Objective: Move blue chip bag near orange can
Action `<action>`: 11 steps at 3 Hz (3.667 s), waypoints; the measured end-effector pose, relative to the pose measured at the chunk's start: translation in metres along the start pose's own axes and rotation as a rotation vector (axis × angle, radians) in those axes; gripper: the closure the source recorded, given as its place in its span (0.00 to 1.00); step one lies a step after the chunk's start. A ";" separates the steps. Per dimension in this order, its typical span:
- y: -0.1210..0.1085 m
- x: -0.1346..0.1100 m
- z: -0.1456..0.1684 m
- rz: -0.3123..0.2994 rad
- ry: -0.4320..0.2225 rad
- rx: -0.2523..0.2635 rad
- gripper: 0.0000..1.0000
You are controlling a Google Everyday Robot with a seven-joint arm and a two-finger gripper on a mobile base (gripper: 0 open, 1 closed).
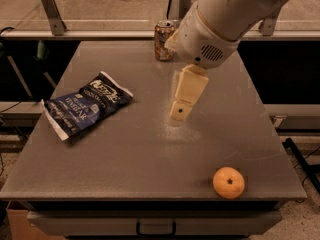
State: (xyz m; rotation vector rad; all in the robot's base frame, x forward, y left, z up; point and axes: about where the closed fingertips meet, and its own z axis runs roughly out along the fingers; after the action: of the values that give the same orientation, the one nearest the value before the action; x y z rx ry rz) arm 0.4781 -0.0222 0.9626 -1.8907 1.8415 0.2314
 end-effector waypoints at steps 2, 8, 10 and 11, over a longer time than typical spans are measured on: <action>-0.002 -0.011 0.007 -0.002 -0.037 -0.004 0.00; -0.043 -0.150 0.219 0.090 -0.454 -0.143 0.16; -0.046 -0.137 0.229 0.143 -0.492 -0.131 0.63; -0.048 -0.139 0.211 0.135 -0.523 -0.103 0.87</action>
Offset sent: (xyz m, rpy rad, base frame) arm 0.0094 0.0292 -0.0055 0.0854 0.0140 0.0231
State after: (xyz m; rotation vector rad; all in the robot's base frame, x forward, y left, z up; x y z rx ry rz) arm 0.5583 0.1959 0.8522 -1.5713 1.6117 0.7989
